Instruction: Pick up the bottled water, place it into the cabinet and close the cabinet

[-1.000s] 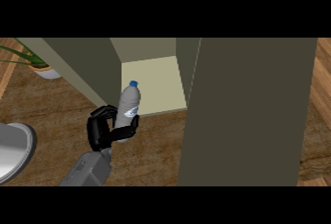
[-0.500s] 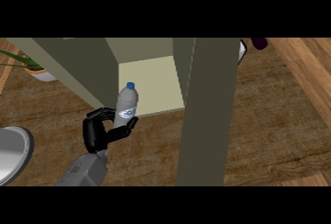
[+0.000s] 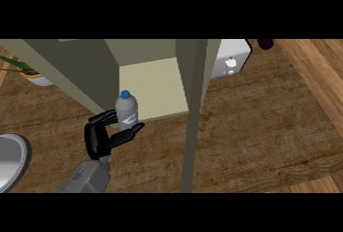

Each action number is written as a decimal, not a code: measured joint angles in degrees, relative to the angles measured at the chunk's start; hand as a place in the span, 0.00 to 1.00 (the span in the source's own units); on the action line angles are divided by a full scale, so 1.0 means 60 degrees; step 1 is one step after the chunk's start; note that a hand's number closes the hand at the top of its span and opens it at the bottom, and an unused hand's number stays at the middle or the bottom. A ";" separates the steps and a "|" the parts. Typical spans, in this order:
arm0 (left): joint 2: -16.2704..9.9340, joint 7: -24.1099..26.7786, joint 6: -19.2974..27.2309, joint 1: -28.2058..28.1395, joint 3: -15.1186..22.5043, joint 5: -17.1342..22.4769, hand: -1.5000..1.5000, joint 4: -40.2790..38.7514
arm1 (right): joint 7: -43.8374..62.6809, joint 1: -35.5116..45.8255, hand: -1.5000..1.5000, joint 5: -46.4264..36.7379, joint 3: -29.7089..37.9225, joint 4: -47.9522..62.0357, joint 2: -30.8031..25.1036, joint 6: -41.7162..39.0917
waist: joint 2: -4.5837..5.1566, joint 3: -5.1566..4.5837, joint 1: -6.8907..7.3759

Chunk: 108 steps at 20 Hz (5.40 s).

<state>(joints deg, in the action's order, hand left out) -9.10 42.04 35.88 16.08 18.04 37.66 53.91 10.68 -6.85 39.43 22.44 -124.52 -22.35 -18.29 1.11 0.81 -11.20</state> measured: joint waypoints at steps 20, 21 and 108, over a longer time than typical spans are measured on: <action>-0.0336 -0.0585 0.0543 0.0580 0.1352 -0.0513 1.00 -0.0152 | 0.0024 0.0226 0.00 0.0072 0.0001 0.0149 -0.0199 -0.0234 | -0.0020 -0.0056 0.0175; -0.0284 -0.0629 0.0523 0.0646 0.1372 -0.0472 1.00 -0.0187 | 0.0026 0.0235 0.00 0.0043 0.0019 0.0144 -0.0204 -0.0212 | -0.0018 -0.0068 0.0230; -0.6409 -0.1529 -0.7483 -0.6323 -0.1590 0.1876 0.00 0.8718 | 0.2588 0.9774 1.00 -0.2363 -1.0729 0.3580 0.3670 0.8965 | -0.0184 -0.0152 0.2421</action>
<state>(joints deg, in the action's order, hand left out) -47.55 32.86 -9.02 -21.86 8.50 48.91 106.21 26.21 51.79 25.25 -41.93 -103.04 -0.33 35.50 0.00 -0.10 3.33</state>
